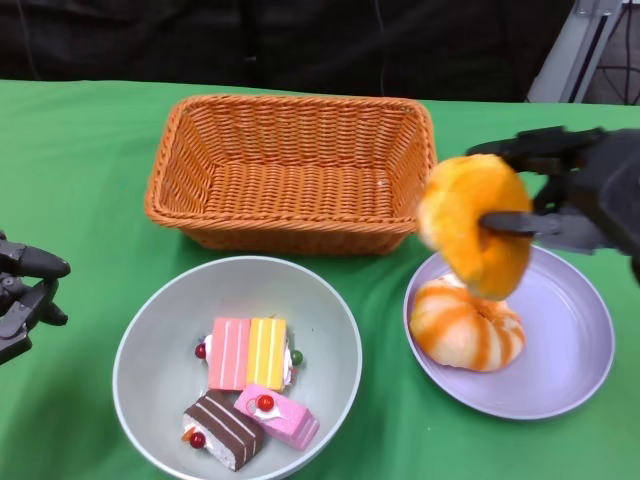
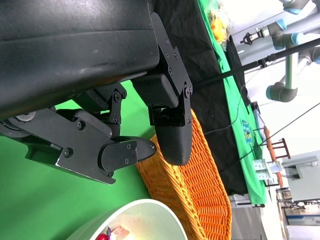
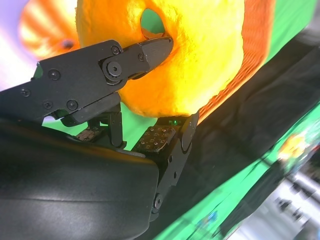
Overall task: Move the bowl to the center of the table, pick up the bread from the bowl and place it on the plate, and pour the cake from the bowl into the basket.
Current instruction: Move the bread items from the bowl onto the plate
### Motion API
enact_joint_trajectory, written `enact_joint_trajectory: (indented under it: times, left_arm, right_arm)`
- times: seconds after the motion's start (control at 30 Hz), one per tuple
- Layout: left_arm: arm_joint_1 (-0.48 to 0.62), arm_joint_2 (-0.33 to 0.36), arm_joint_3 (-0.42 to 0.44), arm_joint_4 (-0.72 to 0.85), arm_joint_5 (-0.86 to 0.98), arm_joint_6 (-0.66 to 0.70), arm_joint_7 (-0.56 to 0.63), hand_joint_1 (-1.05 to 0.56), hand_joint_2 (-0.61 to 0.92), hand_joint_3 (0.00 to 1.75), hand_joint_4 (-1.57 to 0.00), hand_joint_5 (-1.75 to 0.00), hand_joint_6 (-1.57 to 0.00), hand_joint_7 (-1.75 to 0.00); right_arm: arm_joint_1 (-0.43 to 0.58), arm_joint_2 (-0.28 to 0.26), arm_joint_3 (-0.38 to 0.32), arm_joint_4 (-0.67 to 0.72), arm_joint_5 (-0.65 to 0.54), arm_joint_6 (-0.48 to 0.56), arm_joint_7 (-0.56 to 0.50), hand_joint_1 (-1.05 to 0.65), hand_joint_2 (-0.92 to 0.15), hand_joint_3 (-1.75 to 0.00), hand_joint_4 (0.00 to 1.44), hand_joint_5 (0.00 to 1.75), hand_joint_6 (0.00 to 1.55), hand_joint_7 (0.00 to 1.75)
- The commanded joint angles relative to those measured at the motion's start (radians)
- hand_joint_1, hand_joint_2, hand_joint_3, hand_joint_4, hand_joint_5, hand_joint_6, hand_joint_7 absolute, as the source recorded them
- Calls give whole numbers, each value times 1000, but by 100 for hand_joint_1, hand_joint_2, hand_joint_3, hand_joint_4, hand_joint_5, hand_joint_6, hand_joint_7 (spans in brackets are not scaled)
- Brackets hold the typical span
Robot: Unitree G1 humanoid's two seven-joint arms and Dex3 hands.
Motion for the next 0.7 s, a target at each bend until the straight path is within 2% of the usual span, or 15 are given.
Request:
enact_joint_trajectory:
  times: [0.03, 0.27, 0.7]
  left_arm:
    - [-12, 23, 6, 15, -2, -12, -2, -8, 72, 65, -84, -127, -92, -84]
    - [-22, 26, 6, 39, -6, -22, -9, -8, 72, 64, -85, -125, -93, -82]
    - [-25, 25, 4, 38, -3, -17, -4, -7, 71, 65, -86, -126, -93, -82]
  right_arm:
    - [32, -34, -26, -17, 6, -3, -10, -20, -92, -11, 65, 138, 113, 12]
    - [88, -58, -73, 6, 32, -27, -22, -16, -92, -10, 65, 141, 112, 14]
    - [137, -74, -94, 45, 53, -43, -30, -14, -92, -11, 66, 139, 109, 18]
